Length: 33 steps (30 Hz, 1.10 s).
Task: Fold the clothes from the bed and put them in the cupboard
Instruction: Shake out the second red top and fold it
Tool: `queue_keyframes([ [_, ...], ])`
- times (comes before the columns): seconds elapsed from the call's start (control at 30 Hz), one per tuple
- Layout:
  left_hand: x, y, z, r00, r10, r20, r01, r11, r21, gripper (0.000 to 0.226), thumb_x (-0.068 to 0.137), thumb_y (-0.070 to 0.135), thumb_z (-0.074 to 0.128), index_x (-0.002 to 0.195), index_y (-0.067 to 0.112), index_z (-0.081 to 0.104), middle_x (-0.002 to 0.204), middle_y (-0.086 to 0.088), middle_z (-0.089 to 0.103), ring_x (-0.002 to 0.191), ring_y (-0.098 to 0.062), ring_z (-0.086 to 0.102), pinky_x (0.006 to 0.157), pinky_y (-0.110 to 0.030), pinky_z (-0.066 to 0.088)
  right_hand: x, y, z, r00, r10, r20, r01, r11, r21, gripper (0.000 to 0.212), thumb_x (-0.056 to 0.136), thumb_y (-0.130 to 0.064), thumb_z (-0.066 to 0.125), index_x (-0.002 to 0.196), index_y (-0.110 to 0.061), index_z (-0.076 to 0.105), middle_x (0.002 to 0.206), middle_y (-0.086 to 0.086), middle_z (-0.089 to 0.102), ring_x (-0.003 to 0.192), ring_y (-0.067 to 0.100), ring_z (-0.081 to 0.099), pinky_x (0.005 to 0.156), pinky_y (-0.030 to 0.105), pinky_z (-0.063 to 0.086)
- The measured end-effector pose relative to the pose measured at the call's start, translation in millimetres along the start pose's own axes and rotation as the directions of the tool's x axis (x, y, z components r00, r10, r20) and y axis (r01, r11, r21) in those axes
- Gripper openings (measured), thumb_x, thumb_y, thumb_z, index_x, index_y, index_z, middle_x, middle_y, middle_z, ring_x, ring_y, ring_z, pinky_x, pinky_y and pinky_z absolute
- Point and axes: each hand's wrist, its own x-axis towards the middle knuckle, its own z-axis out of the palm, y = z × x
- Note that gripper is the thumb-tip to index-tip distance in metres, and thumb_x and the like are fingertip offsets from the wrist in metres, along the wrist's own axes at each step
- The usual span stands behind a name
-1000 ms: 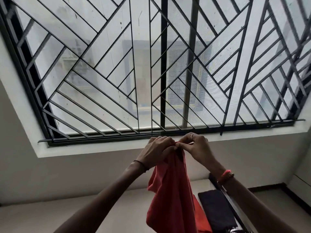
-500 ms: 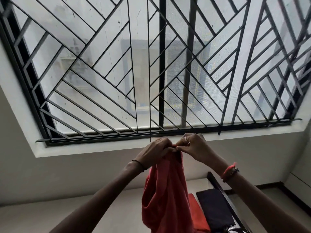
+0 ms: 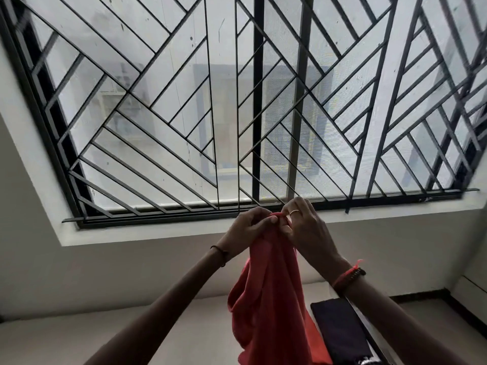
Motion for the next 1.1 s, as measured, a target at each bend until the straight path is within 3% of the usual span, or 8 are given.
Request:
queue_keyframes([
  [0.2,-3,-4,1,0.99,-0.112,-0.088,0.094,0.977,-0.191,0.011,0.091,0.008,0.059,0.098,0.005,0.065,0.086,-0.003,0.066,0.074,0.002,0.06,0.072,-0.013,0.048,-6,-8,-1,0.994,-0.085,0.066,0.08,0.994,0.069,0.024,0.092,-0.02,0.05,0.088,-0.003,0.065,0.086,0.007,0.057,0.08,0.017,0.056,0.069,0.027,0.048],
  [0.33,-7,-9,-5,0.994,-0.088,-0.061,0.079,0.986,-0.147,0.016,0.089,0.003,0.059,0.103,-0.002,0.063,0.087,0.001,0.066,0.074,0.008,0.06,0.073,-0.009,0.048,0,4,-7,0.962,0.127,0.242,-0.229,0.857,0.461,0.006,0.085,-0.013,0.068,0.088,-0.009,0.071,0.083,0.003,0.063,0.074,0.009,0.058,0.067,0.023,0.049],
  [0.43,-5,-4,-8,1.0,-0.018,-0.004,0.018,0.999,-0.049,0.018,0.089,0.004,0.06,0.105,-0.002,0.064,0.089,0.003,0.065,0.079,0.007,0.059,0.076,-0.011,0.047,11,20,-14,0.759,0.226,0.611,-0.597,0.615,0.515,0.035,0.075,-0.011,0.078,0.106,-0.014,0.061,0.092,0.002,0.064,0.08,0.013,0.061,0.069,0.019,0.05],
  [0.53,-1,1,-8,0.999,0.024,0.047,-0.023,1.0,-0.006,0.016,0.089,0.004,0.06,0.104,0.003,0.065,0.089,0.006,0.064,0.081,0.008,0.058,0.077,-0.012,0.046,11,23,-16,0.608,0.117,0.786,-0.753,0.399,0.523,0.031,0.077,-0.005,0.074,0.107,-0.003,0.064,0.093,0.013,0.067,0.086,0.02,0.061,0.076,0.026,0.05],
  [0.7,-7,3,1,0.995,0.101,0.025,-0.101,0.995,-0.01,0.023,0.086,0.002,0.064,0.105,0.012,0.058,0.093,0.008,0.062,0.084,0.011,0.057,0.075,-0.009,0.043,7,23,-10,0.707,0.231,0.669,-0.697,0.391,0.601,0.012,0.074,0.002,0.074,0.082,-0.005,0.07,0.08,0.011,0.066,0.079,0.018,0.058,0.076,0.031,0.045],
  [0.87,-22,-8,-3,0.883,0.021,-0.47,-0.139,0.966,-0.219,0.011,0.093,0.008,0.053,0.102,0.014,0.054,0.097,0.002,0.062,0.086,0.001,0.062,0.077,-0.017,0.05,6,24,-12,0.731,0.322,0.602,-0.683,0.336,0.649,0.014,0.075,0.002,0.073,0.082,-0.008,0.067,0.072,-0.004,0.069,0.066,0.002,0.061,0.064,0.015,0.047],
  [1.0,-47,-44,0,0.985,-0.117,-0.123,0.073,0.948,-0.311,0.022,0.1,0.023,0.042,0.092,0.012,0.059,0.079,0.002,0.063,0.07,-0.006,0.058,0.066,-0.019,0.048,2,25,-11,0.75,0.303,0.588,-0.658,0.252,0.71,0.015,0.077,0.007,0.068,0.088,-0.002,0.066,0.077,-0.002,0.072,0.071,0.006,0.065,0.069,0.016,0.051],
  [1.1,-62,-55,15,0.969,-0.241,0.06,0.248,0.944,-0.219,0.05,0.091,0.056,0.042,0.107,0.012,0.061,0.086,-0.003,0.061,0.064,0.0,0.05,0.061,-0.011,0.038,3,21,-11,0.757,0.292,0.585,-0.646,0.196,0.738,0.023,0.073,0.001,0.07,0.096,0.003,0.065,0.082,0.002,0.073,0.075,0.009,0.066,0.073,0.019,0.053],
])
